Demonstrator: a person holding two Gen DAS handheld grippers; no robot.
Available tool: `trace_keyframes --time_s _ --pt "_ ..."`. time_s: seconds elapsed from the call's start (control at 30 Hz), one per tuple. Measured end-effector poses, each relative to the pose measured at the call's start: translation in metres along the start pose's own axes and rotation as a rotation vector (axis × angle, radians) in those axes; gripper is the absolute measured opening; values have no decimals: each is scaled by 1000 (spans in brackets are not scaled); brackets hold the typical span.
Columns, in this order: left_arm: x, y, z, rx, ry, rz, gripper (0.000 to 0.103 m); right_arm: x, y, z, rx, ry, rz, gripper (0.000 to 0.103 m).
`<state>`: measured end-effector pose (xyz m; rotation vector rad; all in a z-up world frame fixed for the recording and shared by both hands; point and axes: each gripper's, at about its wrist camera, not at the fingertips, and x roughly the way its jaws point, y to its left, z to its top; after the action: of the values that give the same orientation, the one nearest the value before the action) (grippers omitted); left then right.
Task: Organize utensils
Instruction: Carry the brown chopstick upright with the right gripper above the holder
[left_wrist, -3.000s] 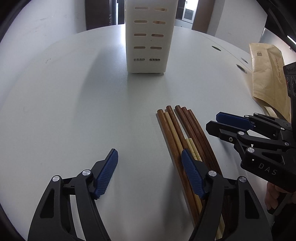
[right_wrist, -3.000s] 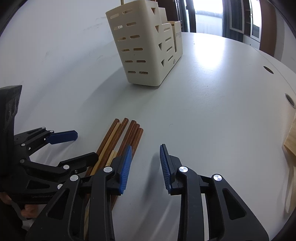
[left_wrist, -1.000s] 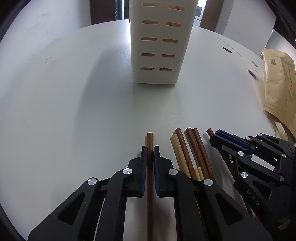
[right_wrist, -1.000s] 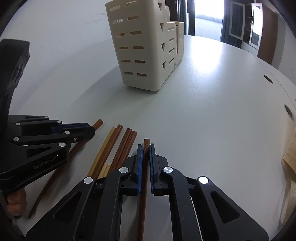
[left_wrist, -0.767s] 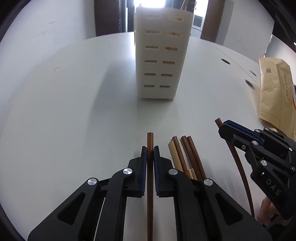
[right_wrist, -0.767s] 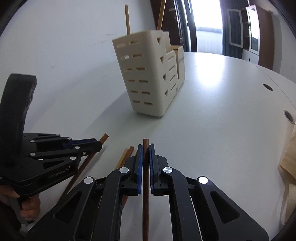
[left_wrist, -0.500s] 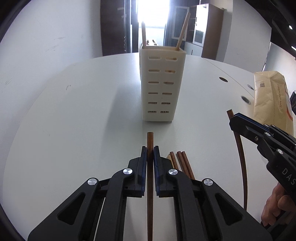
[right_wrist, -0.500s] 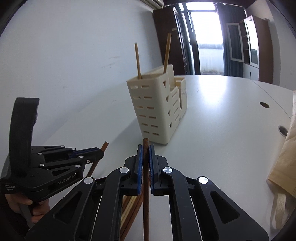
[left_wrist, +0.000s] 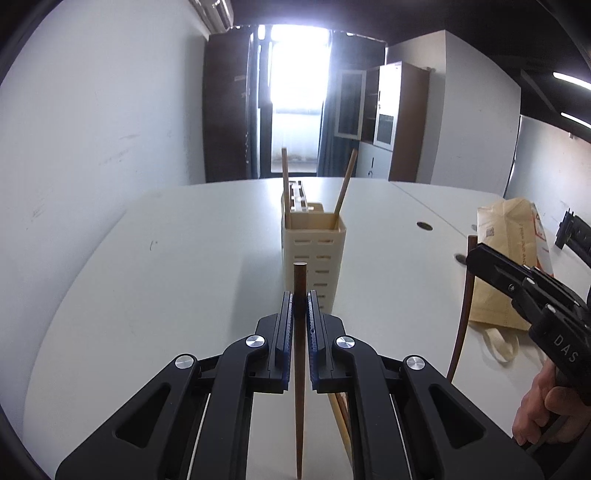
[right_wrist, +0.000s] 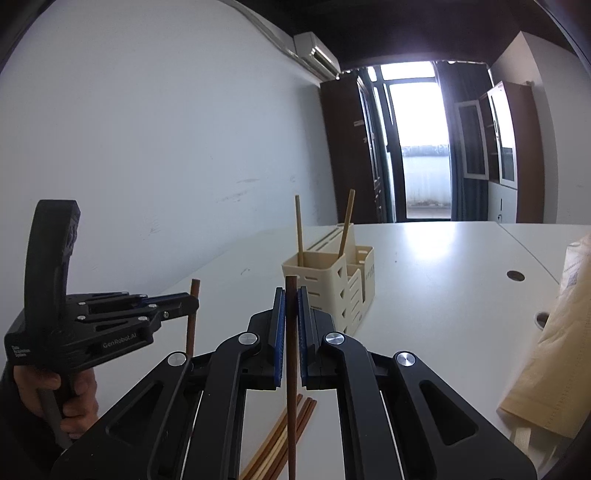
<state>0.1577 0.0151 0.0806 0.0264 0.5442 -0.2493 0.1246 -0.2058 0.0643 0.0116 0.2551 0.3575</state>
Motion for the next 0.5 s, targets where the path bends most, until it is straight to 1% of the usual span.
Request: trace_keyframes --time_s 0.13,0.2,0.33,0.5 --pt "-25 4 21 2 -63 -15 7 -11 2 23 -14 -52 -3 7" --pt "-29 7 28 -2 -82 -18 7 -11 2 29 -16 -61 -4 7" --pt "-23 11 26 -23 -54 -45 7 -5 -3 24 4 -47 -6 7" --pt "-13 9 21 -23 -33 -53 7 -1 -8 20 18 -38 -7 7"
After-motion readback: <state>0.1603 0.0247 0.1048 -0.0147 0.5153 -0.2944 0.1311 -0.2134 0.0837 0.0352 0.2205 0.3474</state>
